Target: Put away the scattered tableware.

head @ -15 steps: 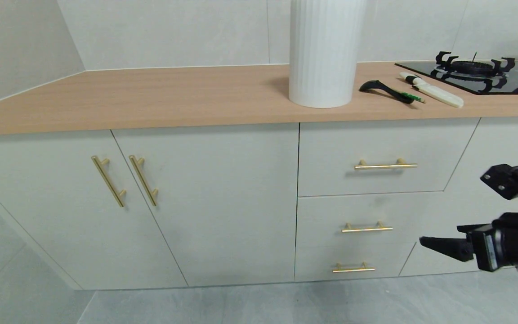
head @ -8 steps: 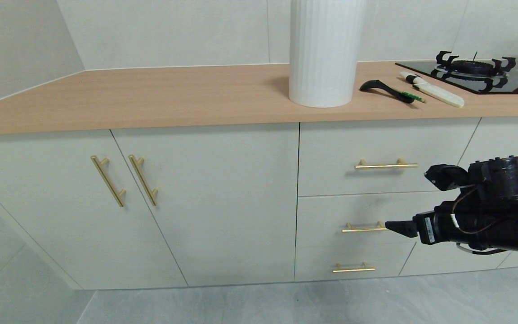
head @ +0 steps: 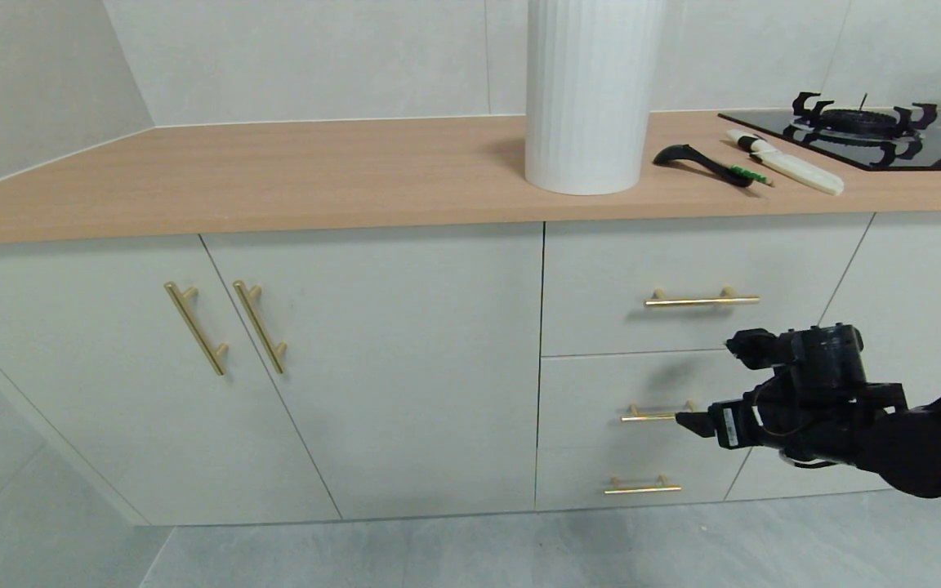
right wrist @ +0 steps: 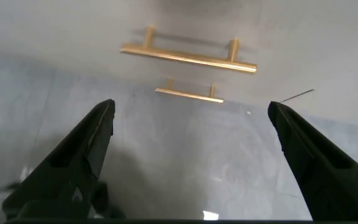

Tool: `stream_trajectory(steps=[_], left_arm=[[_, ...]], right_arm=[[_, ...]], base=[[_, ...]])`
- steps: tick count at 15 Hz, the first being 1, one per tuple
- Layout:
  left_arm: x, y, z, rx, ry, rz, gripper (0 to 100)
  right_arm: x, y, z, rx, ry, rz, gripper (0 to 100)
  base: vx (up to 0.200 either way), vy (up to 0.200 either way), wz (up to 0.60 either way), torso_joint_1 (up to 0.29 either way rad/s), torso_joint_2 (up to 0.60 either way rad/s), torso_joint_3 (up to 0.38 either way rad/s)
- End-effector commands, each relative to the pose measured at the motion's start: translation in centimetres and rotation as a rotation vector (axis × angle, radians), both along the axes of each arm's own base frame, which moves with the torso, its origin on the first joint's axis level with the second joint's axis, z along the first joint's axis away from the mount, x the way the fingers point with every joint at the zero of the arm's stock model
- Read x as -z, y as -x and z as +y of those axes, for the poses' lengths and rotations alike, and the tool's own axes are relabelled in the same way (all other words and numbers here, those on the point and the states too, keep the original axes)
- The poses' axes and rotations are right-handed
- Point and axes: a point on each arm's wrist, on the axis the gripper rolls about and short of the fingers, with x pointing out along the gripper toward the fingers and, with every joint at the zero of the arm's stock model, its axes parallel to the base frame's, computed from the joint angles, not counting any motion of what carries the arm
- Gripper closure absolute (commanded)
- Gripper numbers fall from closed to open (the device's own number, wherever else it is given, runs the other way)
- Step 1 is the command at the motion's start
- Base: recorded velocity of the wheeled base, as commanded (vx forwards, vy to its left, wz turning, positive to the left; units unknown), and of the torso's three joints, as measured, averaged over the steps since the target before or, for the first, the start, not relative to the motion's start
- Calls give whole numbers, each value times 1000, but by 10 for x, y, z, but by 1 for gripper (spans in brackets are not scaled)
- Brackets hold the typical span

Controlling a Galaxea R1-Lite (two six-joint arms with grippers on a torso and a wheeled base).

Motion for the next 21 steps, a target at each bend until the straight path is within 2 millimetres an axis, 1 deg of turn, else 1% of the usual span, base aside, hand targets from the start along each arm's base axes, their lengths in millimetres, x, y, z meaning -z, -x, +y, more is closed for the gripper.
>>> stream_trajectory(steps=[1, 5, 9, 12, 15, 19, 21], left_arm=[[0, 0, 0, 0, 0, 0, 0], [0, 0, 0, 0, 0, 0, 0], [0, 0, 0, 0, 0, 0, 0], [0, 0, 0, 0, 0, 0, 0], [0, 0, 0, 0, 0, 0, 0], [0, 0, 0, 0, 0, 0, 0], [0, 0, 0, 0, 0, 0, 0]], right_arm=[[35, -11, 3, 14, 0, 50, 0], [58, -27, 4, 110, -10, -42, 0], [75, -43, 5, 140, -30, -97, 0], [82, -54, 6, 193, -52, -132, 0], [84, -58, 7, 197, -64, -176, 0], [96, -65, 7, 245, -34, -186, 0], [99, -66, 7, 245, -29, -182, 0]], base=[[0, 0, 0, 0, 0, 0], [0, 0, 0, 0, 0, 0], [0, 0, 0, 0, 0, 0], [0, 0, 0, 0, 0, 0], [0, 0, 0, 0, 0, 0], [0, 0, 0, 0, 0, 0], [0, 0, 0, 0, 0, 0]])
